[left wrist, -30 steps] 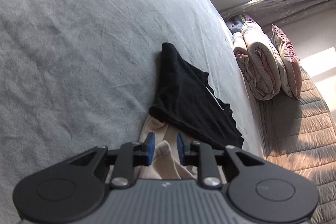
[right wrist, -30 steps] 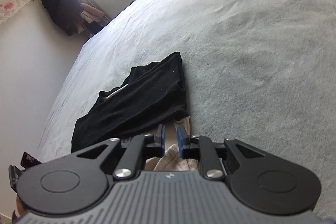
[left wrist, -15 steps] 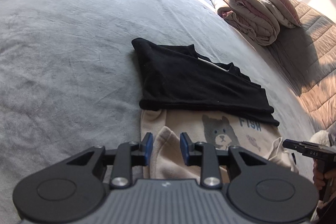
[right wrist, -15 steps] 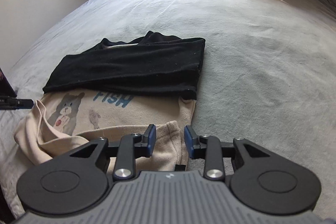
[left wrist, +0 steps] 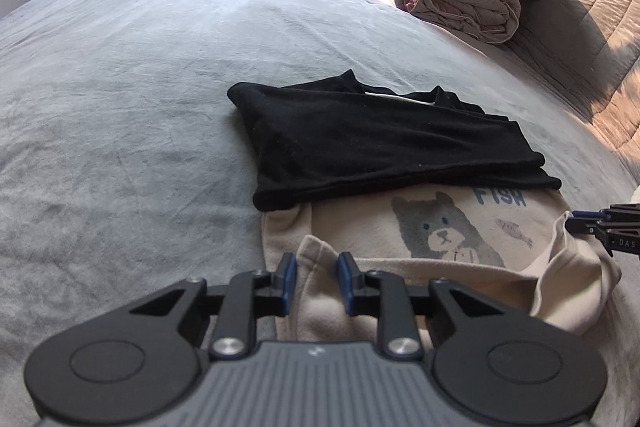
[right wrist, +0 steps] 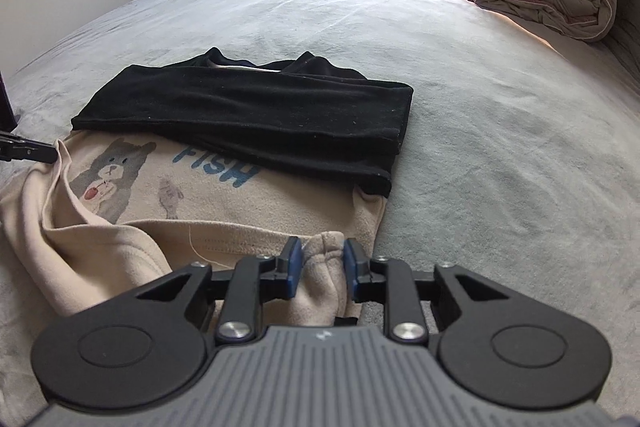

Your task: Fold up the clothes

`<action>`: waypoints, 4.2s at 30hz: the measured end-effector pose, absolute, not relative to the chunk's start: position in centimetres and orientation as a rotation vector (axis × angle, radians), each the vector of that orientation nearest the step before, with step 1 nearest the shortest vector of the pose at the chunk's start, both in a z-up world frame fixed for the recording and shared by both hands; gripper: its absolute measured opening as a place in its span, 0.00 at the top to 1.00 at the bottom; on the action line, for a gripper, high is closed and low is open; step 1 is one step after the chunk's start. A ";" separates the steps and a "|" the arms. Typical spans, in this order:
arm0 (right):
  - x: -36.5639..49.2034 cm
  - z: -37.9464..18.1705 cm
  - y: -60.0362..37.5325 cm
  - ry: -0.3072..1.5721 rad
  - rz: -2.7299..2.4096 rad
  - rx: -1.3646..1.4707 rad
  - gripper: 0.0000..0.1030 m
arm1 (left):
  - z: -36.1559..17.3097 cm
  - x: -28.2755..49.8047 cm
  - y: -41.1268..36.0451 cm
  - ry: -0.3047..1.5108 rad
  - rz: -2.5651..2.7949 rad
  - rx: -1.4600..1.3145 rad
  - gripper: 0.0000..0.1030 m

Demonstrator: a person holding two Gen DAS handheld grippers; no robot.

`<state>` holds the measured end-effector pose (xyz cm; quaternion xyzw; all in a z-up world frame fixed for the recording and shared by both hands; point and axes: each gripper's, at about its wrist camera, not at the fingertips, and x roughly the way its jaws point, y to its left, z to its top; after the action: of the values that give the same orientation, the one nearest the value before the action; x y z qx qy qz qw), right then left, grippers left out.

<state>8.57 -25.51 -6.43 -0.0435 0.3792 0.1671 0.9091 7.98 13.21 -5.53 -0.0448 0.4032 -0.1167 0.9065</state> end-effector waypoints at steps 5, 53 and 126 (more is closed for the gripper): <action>8.1 -6.2 -25.6 0.738 0.312 -0.089 0.86 | -5.1 7.1 13.5 0.787 -0.234 -0.117 0.90; 10.2 -6.5 -22.8 0.690 0.322 -0.053 0.65 | -5.9 9.6 8.5 0.754 -0.318 -0.007 0.70; 5.3 -5.1 -23.4 0.577 0.179 -0.048 0.60 | -5.5 4.4 11.9 0.691 -0.130 0.010 0.73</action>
<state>5.31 -23.40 -5.14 -0.0239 0.2843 0.0880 0.9544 4.35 11.86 -5.47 0.0049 0.3385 -0.0636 0.9388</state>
